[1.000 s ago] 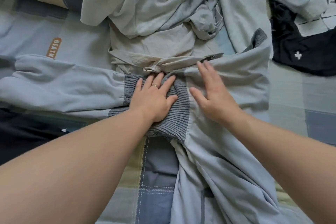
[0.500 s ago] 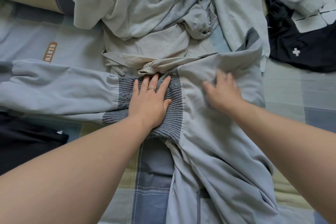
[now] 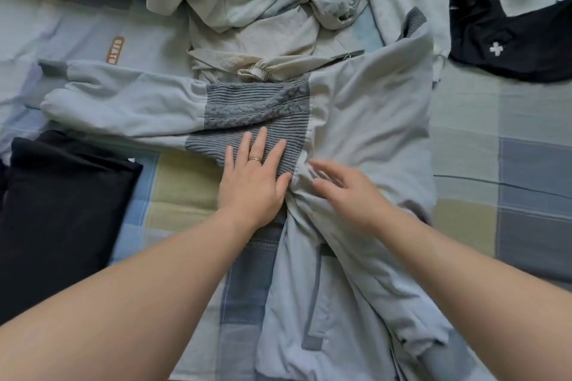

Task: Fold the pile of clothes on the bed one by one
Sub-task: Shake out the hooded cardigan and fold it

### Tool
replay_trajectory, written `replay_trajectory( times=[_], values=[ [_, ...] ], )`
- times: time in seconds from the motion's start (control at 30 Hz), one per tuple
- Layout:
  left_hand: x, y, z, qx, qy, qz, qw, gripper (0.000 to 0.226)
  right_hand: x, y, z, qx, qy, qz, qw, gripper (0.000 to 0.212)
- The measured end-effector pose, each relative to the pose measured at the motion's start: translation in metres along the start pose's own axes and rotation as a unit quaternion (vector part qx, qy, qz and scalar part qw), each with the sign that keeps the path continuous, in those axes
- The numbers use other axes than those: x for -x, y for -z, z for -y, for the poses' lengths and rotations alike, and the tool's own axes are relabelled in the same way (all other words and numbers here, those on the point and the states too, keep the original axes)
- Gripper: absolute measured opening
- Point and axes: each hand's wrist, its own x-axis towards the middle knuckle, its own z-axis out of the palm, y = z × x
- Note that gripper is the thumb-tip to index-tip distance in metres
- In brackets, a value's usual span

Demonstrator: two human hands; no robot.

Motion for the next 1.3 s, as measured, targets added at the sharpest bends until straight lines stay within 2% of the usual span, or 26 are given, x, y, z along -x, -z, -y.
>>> replay_trajectory(
  times=[0.03, 0.07, 0.1, 0.13, 0.17, 0.23, 0.27, 0.33, 0.4, 0.47, 0.53, 0.57, 0.67, 0.73, 0.8, 0.87, 0.9, 0.97, 1.03, 1.1, 1.13, 1.2, 1.3],
  values=[
    [0.015, -0.002, -0.006, 0.017, 0.011, -0.012, 1.000, 0.065, 0.012, -0.002, -0.002, 0.007, -0.008, -0.093, 0.996, 0.051],
    [0.030, -0.004, -0.011, 0.039, 0.025, -0.026, 0.999, 0.062, 0.024, -0.002, -0.006, 0.063, -0.042, -0.183, 0.980, 0.055],
    [0.047, -0.006, -0.017, 0.060, 0.038, -0.038, 0.997, 0.057, 0.039, -0.003, -0.011, 0.125, -0.104, -0.238, 0.958, 0.061],
    [0.064, -0.010, -0.022, 0.074, 0.049, -0.048, 0.995, 0.051, 0.053, -0.005, -0.017, 0.166, -0.170, -0.234, 0.943, 0.066],
    [0.080, -0.014, -0.027, 0.079, 0.054, -0.049, 0.994, 0.046, 0.067, -0.007, -0.024, 0.169, -0.212, -0.187, 0.944, 0.068],
    [0.107, -0.025, -0.036, 0.091, 0.052, -0.014, 0.994, 0.038, 0.093, -0.014, -0.042, 0.103, -0.174, -0.060, 0.978, 0.058],
    [0.118, -0.030, -0.041, 0.101, 0.045, 0.013, 0.994, 0.036, 0.107, -0.018, -0.049, 0.042, -0.120, -0.042, 0.991, 0.047],
    [0.138, -0.039, -0.051, 0.114, 0.023, 0.046, 0.992, 0.034, 0.137, -0.018, -0.056, -0.046, -0.072, -0.110, 0.990, 0.033],
    [0.154, -0.048, -0.062, 0.108, -0.003, 0.059, 0.992, 0.033, 0.164, -0.014, -0.072, -0.046, -0.115, -0.231, 0.965, 0.037],
    [0.165, -0.060, -0.075, 0.121, -0.025, 0.078, 0.989, 0.034, 0.191, -0.009, -0.097, 0.010, -0.202, -0.306, 0.930, 0.054],
    [0.174, -0.070, -0.089, 0.168, -0.051, 0.108, 0.979, 0.037, 0.217, -0.012, -0.121, 0.012, -0.286, -0.286, 0.915, 0.074],
    [0.177, -0.075, -0.098, 0.191, -0.068, 0.127, 0.971, 0.039, 0.228, -0.014, -0.130, -0.023, -0.309, -0.254, 0.916, 0.079],
    [0.188, -0.089, -0.125, 0.218, -0.115, 0.188, 0.951, 0.045, 0.254, -0.024, -0.147, -0.147, -0.275, -0.179, 0.933, 0.065],
    [0.196, -0.098, -0.141, 0.232, -0.123, 0.197, 0.945, 0.043, 0.262, -0.027, -0.160, -0.096, -0.236, -0.187, 0.949, 0.058],
    [0.209, -0.106, -0.159, 0.248, -0.106, 0.166, 0.949, 0.038, 0.271, -0.030, -0.175, -0.022, -0.237, -0.206, 0.949, 0.050],
    [0.216, -0.111, -0.171, 0.326, -0.019, 0.142, 0.935, 0.037, 0.280, -0.033, -0.182, -0.002, -0.236, -0.236, 0.943, 0.036],
    [0.218, -0.110, -0.177, 0.394, 0.047, 0.142, 0.907, 0.042, 0.288, -0.034, -0.183, 0.003, -0.219, -0.249, 0.943, 0.029],
    [0.217, -0.104, -0.182, 0.513, 0.162, 0.143, 0.831, 0.063, 0.301, -0.040, -0.174, 0.031, -0.151, -0.261, 0.953, 0.020],
    [0.218, -0.095, -0.185, 0.533, 0.199, 0.143, 0.810, 0.081, 0.316, -0.050, -0.160, 0.085, -0.063, -0.258, 0.960, 0.020],
    [0.218, -0.084, -0.188, 0.510, 0.193, 0.151, 0.825, 0.084, 0.326, -0.066, -0.151, 0.125, 0.023, -0.227, 0.966, 0.020],
    [0.217, -0.080, -0.189, 0.484, 0.190, 0.154, 0.840, 0.083, 0.328, -0.074, -0.151, 0.136, 0.038, -0.207, 0.968, 0.020],
    [0.213, -0.080, -0.191, 0.423, 0.188, 0.165, 0.871, 0.075, 0.328, -0.081, -0.153, 0.140, 0.019, -0.187, 0.972, 0.017],
    [0.217, -0.083, -0.186, 0.391, 0.203, 0.150, 0.885, 0.059, 0.325, -0.077, -0.155, 0.132, -0.057, -0.172, 0.975, 0.022]
  ],
)
